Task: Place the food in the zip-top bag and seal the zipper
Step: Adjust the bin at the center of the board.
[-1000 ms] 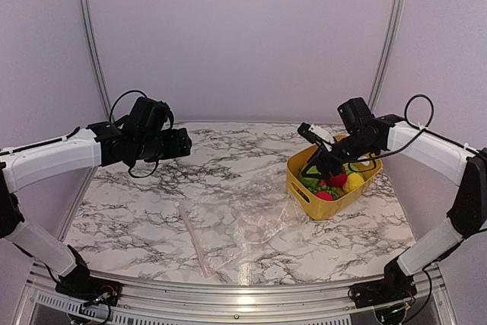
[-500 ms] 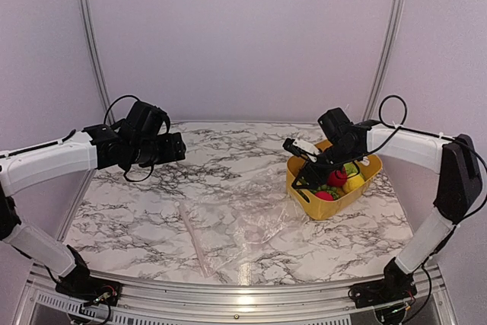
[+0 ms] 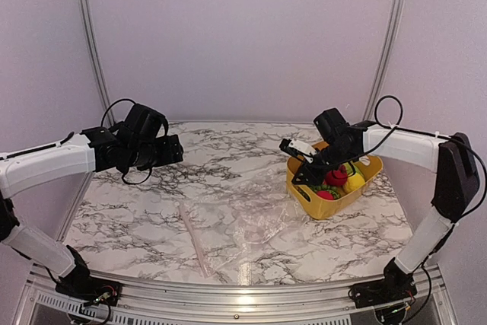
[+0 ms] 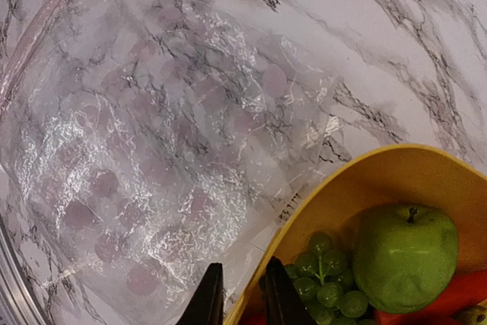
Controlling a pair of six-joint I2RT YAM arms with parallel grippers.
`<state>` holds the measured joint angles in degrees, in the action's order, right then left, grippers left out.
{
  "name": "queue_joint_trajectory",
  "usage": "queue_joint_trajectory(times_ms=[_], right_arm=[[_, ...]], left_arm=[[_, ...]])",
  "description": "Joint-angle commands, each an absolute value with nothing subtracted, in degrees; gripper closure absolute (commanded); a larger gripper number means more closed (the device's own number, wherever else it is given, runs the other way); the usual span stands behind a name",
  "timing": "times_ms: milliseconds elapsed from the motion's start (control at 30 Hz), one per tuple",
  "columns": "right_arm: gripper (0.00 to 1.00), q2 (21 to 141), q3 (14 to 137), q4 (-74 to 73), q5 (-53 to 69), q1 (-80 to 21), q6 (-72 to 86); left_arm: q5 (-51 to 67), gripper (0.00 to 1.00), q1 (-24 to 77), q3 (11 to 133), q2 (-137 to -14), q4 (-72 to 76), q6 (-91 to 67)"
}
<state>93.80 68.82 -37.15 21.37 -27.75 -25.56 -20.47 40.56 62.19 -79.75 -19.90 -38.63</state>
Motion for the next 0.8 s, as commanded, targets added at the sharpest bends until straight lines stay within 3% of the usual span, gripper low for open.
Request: queue_joint_trajectory(times_ms=[0, 333, 767], right_arm=[[0.87, 92.4, 69.0, -38.5, 19.0, -28.0, -30.8], [0.99, 83.9, 62.7, -46.0, 20.0, -28.0, -40.3], [1.00, 76.3, 54.8, -51.0, 18.4, -28.0, -51.3]], left_arm=[[-20.8, 0.16, 40.6, 61.3, -79.0, -22.0, -39.1], [-20.1, 0.16, 40.6, 61.5, -81.4, -22.2, -37.7], [-18.5, 0.16, 40.6, 59.3, -81.8, -23.2, -37.2]])
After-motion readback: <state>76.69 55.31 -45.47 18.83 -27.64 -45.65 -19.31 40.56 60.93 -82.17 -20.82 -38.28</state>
